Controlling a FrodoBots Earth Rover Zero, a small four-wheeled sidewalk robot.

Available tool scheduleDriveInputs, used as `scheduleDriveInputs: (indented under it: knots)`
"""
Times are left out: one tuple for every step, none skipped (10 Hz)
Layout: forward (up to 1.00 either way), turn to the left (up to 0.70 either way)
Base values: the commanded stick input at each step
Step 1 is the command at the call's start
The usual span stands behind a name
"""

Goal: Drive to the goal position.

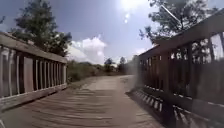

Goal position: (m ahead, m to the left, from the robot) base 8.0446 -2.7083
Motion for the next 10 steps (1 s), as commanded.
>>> scheduleDriveInputs:
  knots:
    - [0.45,0.02]
    - [0.45,-0.27]
    - [0.45,-0.27]
    - [0.45,-0.21]
    - [0.45,-0.05]
    - [0.45,-0.01]
    - [0.45,0.02]
    - [0.45,0.02]
    - [0.45,0.02]
    - [0.45,0.02]
